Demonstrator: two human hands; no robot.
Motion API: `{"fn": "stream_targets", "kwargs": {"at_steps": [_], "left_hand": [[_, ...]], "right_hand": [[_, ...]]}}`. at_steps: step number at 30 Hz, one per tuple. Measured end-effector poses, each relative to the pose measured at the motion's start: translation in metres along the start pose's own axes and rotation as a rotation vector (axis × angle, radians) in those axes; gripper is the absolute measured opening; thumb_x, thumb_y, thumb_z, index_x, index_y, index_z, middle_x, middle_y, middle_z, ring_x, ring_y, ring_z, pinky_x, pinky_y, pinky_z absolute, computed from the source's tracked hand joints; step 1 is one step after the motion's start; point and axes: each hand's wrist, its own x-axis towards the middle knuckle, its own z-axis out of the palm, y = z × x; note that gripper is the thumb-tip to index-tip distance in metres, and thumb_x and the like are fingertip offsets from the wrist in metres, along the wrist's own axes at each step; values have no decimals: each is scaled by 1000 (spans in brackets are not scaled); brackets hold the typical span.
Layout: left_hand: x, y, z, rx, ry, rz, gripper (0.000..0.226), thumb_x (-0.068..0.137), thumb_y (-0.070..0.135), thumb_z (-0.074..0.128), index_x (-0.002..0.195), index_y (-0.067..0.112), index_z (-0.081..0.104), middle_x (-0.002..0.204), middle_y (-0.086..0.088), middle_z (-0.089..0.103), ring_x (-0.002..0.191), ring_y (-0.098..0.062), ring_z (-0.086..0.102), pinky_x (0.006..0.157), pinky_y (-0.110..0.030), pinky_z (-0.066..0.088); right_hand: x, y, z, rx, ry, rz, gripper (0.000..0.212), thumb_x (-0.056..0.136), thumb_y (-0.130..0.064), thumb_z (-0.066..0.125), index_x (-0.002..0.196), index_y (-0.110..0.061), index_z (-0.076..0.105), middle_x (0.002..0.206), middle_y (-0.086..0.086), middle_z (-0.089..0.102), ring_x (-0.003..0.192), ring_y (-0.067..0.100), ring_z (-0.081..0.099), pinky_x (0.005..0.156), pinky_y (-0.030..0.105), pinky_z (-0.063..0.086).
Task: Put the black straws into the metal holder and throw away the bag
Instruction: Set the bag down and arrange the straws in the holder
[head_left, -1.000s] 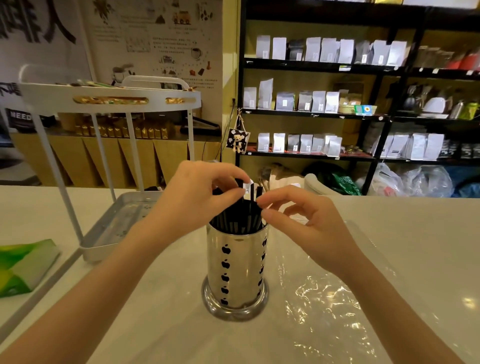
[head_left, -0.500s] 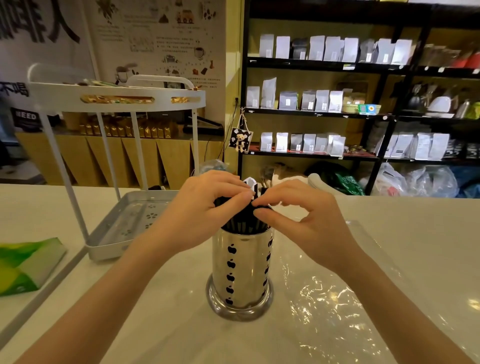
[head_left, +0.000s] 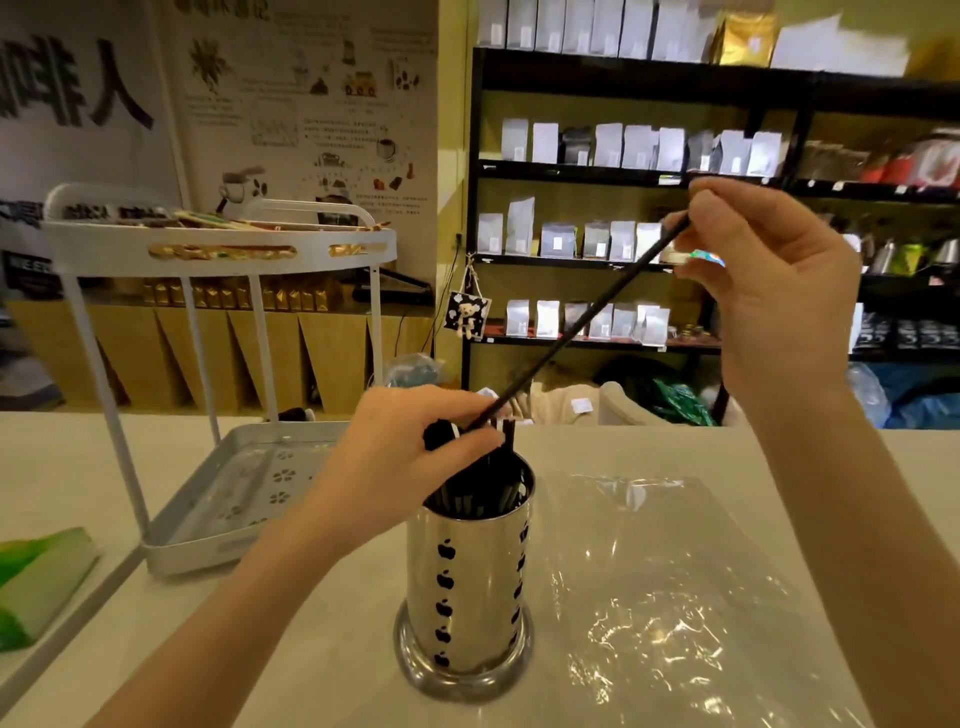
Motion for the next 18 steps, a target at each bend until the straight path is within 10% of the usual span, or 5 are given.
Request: {"fn": "stream_targets", "kwargs": {"at_steps": [9, 18], "left_hand": [[23, -4, -45, -306, 594, 11, 15, 81, 16, 59, 92, 26, 63, 73, 26, 69, 78, 3, 67, 71, -12, 51], [45, -2, -38, -271, 693, 68, 27, 83, 16, 60, 109, 10, 57, 94, 0, 68, 84, -6, 69, 78, -21, 54]], "right_hand": [[-40, 50, -6, -16, -111, 358, 8, 79, -16, 64, 76, -20, 70, 61, -7, 72, 60, 5, 64, 60, 15, 54], [-76, 75, 10, -262, -569, 340, 9, 77, -17, 70, 77, -25, 75, 71, -9, 73, 70, 5, 65, 64, 13, 51]]}}
